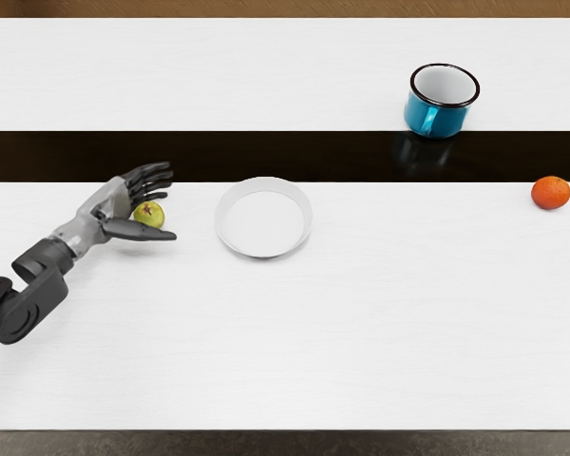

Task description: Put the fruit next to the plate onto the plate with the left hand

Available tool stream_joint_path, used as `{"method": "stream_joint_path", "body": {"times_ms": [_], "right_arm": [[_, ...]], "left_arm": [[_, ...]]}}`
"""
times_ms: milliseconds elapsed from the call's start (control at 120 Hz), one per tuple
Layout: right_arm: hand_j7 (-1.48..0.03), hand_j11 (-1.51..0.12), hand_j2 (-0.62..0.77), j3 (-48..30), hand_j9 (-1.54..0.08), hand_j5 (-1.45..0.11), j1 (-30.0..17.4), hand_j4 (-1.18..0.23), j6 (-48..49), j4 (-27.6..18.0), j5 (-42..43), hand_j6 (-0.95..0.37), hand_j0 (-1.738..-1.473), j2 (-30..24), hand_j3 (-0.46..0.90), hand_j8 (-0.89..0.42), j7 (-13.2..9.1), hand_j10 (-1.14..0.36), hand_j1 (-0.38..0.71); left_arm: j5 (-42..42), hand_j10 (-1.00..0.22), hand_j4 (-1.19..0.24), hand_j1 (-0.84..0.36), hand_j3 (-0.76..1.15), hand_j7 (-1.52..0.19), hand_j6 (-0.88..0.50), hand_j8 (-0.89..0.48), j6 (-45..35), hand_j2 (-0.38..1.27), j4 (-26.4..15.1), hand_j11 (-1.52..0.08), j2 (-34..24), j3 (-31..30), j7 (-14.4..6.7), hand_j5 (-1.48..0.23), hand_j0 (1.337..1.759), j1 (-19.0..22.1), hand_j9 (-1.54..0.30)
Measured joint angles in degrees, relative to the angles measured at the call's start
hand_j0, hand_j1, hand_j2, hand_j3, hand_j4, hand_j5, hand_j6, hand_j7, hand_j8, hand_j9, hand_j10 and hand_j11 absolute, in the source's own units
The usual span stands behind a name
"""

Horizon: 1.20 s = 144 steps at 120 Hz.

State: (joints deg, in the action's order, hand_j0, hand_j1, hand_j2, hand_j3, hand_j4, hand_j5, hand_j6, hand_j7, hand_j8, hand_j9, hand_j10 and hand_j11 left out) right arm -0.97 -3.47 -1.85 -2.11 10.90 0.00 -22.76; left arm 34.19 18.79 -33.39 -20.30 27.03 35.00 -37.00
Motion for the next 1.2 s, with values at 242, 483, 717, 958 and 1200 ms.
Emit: {"method": "stream_joint_path", "body": {"times_ms": [242,483,717,958,1200], "right_arm": [[0.0,0.0,0.0,0.0,0.0,0.0,0.0,0.0,0.0,0.0,0.0,0.0,-1.658,0.0,0.0,0.0,0.0,0.0,-0.35],[0.0,0.0,0.0,0.0,0.0,0.0,0.0,0.0,0.0,0.0,0.0,0.0,-1.658,0.0,0.0,0.0,0.0,0.0,-0.35],[0.0,0.0,0.0,0.0,0.0,0.0,0.0,0.0,0.0,0.0,0.0,0.0,-1.658,0.0,0.0,0.0,0.0,0.0,-0.35],[0.0,0.0,0.0,0.0,0.0,0.0,0.0,0.0,0.0,0.0,0.0,0.0,-1.658,0.0,0.0,0.0,0.0,0.0,-0.35],[0.0,0.0,0.0,0.0,0.0,0.0,0.0,0.0,0.0,0.0,0.0,0.0,-1.658,0.0,0.0,0.0,0.0,0.0,-0.35]], "left_arm": [[0.0,-0.29,-0.29,0.0,0.0,-0.38,-0.29,-0.29,-0.1,0.06,0.0,-0.38,-0.4,-0.5,0.0,-0.38,1.658,0.0,-0.38],[0.4,-0.37,-0.37,-0.09,0.0,-0.47,-0.37,-0.37,-0.2,0.08,0.0,-0.47,-0.4,-0.9,0.0,-0.47,1.658,-0.1,-0.47],[0.9,-0.43,-0.43,-0.16,0.0,-0.55,-0.43,-0.43,-0.2,0.09,0.0,-0.55,-0.4,-1.1,0.0,-0.55,1.658,-0.1,-0.55],[1.1,-0.46,-0.48,-0.21,0.0,-0.6,-0.48,-0.48,-0.2,0.1,0.0,-0.61,-0.4,-1.3,0.0,-0.6,1.658,-0.1,-0.6],[1.0,-0.36,-0.53,-0.25,0.0,-0.64,-0.54,-0.53,-0.1,0.11,-0.2,-0.79,-0.4,-1.7,0.0,-0.64,1.658,-0.2,-0.65]]}}
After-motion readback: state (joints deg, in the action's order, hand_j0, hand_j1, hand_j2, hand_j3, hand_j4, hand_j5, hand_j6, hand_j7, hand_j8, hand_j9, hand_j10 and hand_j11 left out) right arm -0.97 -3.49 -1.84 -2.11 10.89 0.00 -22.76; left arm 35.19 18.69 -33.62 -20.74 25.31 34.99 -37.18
